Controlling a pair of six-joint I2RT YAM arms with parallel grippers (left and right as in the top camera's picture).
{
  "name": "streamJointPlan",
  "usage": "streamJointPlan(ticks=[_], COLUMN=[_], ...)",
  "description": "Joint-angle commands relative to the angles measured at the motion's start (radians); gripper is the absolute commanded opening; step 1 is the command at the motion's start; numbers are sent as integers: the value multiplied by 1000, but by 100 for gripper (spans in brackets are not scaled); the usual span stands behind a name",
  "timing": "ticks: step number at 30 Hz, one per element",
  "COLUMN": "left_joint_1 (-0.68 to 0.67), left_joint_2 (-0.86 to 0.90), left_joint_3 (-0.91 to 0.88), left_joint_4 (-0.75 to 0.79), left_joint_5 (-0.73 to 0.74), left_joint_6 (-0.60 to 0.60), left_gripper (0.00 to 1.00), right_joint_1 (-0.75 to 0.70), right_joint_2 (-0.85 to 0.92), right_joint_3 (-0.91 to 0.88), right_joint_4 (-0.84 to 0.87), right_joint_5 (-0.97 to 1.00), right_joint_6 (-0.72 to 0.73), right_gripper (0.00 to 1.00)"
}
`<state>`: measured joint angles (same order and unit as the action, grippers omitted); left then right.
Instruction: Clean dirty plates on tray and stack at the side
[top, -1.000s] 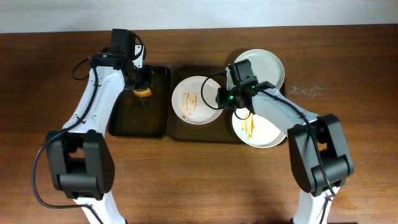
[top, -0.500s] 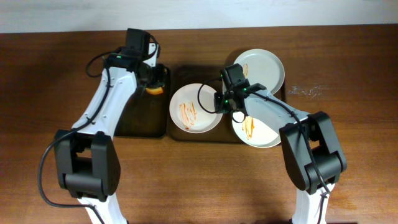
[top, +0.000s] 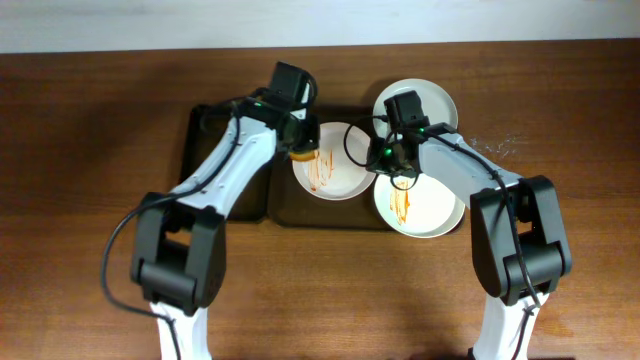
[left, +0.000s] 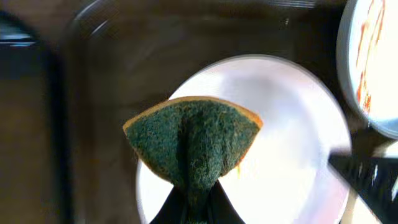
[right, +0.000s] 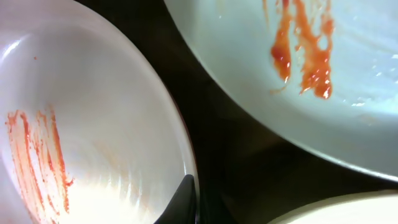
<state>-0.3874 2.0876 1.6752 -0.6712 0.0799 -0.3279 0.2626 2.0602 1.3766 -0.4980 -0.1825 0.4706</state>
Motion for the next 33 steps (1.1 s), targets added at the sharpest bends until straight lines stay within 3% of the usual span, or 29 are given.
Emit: streamJointPlan(ticks=[1, 7, 11, 14, 17, 20, 23, 26, 30, 33], left_joint_1=[-49, -84, -103, -138, -178, -201, -201, -204, -204, -190], left_joint_2=[67, 163, 191, 191, 191, 198, 230, 256, 235, 203], left_joint_3=[12, 12, 12, 12, 12, 12, 12, 12, 32, 68], left_joint_4=[82, 99, 9, -56, -70, -4, 68, 48, -61, -162], left_joint_5=[29, 3, -11, -101, -306, -609, -690, -639, -376, -193], left_joint_6=[-72, -134, -196, -242, -284, -290, -289, -289, -279, -164], left_gripper=[0, 0, 0, 0, 0, 0, 0, 0, 0, 0], right_joint_1=[3, 3, 3, 3, 3, 3, 4, 4, 4, 2], right_joint_2=[9, 9, 9, 9, 9, 9, 9, 9, 9, 9], right_joint_3=[21, 21, 21, 21, 21, 21, 21, 21, 21, 21], right_joint_4=[0, -1, -1, 0, -1, 0, -2, -3, -10, -19], right_joint_5=[-8, -8, -8, -8, -8, -6, -4, -1, 2, -19], right_joint_6=[34, 32, 32, 32, 32, 32, 31, 13, 13, -18], right_gripper=[4, 4, 4, 4, 4, 4, 4, 4, 4, 4])
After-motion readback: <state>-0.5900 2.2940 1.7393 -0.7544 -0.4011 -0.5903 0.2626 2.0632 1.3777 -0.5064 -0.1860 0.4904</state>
